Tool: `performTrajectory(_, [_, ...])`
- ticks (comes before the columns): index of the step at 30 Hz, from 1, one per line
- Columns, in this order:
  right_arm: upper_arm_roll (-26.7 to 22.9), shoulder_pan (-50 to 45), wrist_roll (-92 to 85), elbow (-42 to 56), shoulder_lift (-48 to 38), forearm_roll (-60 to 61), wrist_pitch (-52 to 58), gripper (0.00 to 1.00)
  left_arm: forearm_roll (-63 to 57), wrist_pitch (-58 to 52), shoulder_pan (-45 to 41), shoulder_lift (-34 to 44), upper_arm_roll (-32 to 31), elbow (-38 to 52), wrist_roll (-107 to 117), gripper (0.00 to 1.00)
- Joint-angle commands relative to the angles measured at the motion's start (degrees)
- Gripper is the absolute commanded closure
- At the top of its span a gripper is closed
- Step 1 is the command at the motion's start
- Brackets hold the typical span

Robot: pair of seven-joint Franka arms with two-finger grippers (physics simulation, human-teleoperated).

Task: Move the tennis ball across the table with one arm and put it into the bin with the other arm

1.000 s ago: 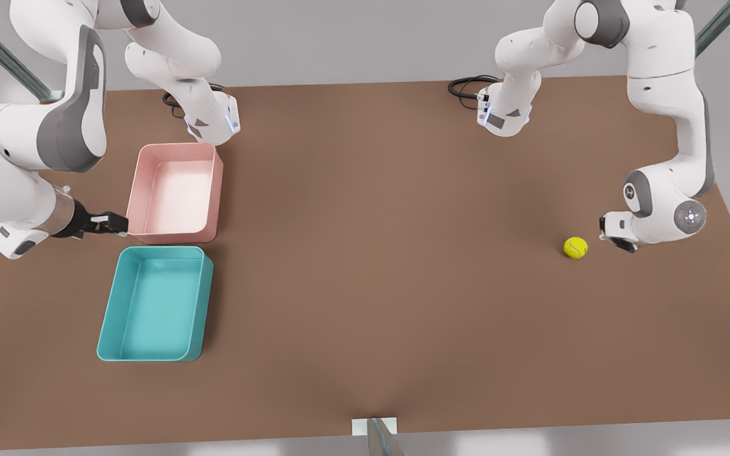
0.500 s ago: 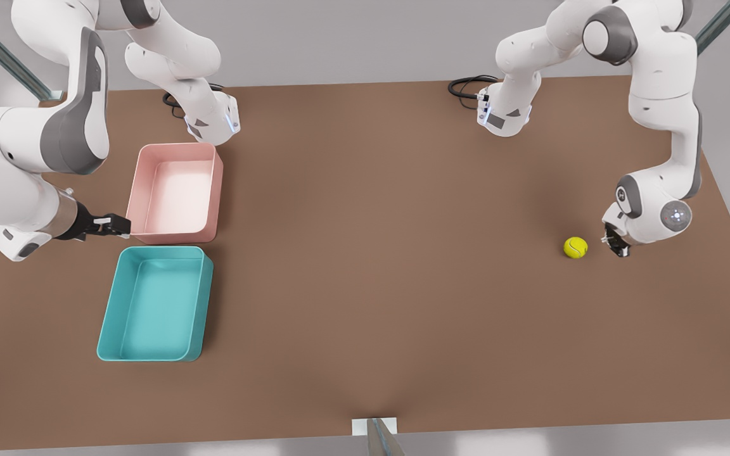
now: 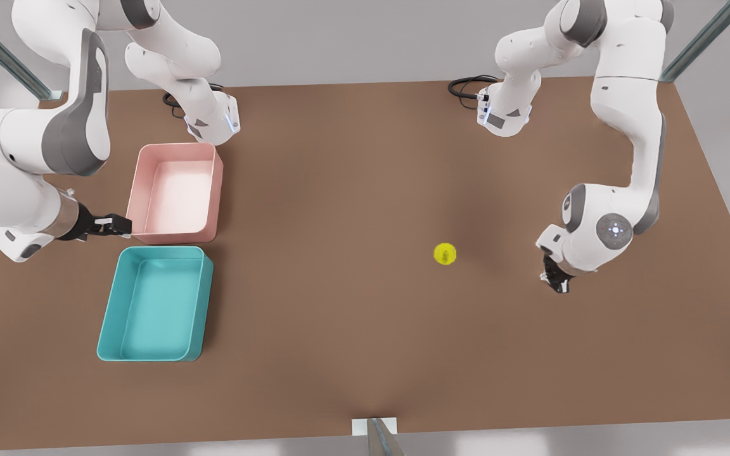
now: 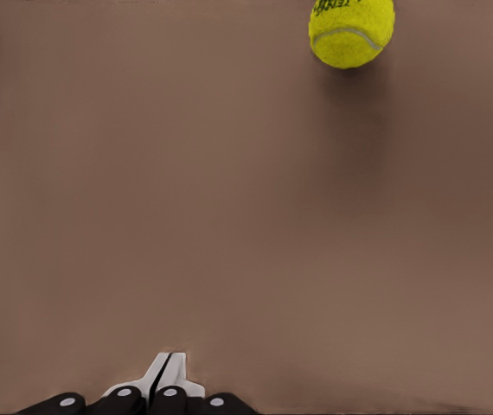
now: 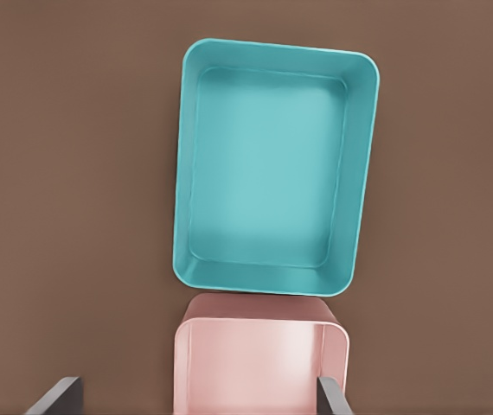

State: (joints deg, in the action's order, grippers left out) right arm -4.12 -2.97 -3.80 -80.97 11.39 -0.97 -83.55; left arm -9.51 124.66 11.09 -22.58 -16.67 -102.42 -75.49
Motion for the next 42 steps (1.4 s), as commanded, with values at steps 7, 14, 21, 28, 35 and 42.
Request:
performTrajectory(7, [-0.01,0.07,-0.33,0.03,-0.06,0.10,0.06,0.00,8.89,-60.50,-11.88,11.66,10.49,31.34,76.81,0.76])
performTrajectory(14, [-0.01,-0.02,-0.15,0.03,-0.06,0.01,0.06,0.00,7.14,-60.23,-13.29,9.13,11.48,30.79,77.69,0.00])
performTrajectory(21, [0.43,-9.50,17.23,2.57,8.28,7.83,-6.01,0.00,7.14,-57.42,-13.20,7.90,11.39,30.62,77.69,0.00])
performTrajectory(28, [0.34,-32.00,60.83,9.78,24.29,7.48,-24.19,0.00,7.23,-57.42,-12.06,7.90,11.39,30.62,77.16,0.00])
performTrajectory(35, [-0.01,-31.13,57.15,2.93,30.71,3.44,-40.90,0.00,7.23,-57.51,-11.97,7.55,11.39,30.53,77.08,0.00])
performTrajectory(42, [0.08,-33.94,57.68,-4.27,30.18,3.26,-49.16,0.00,7.23,-57.86,-11.97,7.11,11.39,30.18,77.08,0.00])
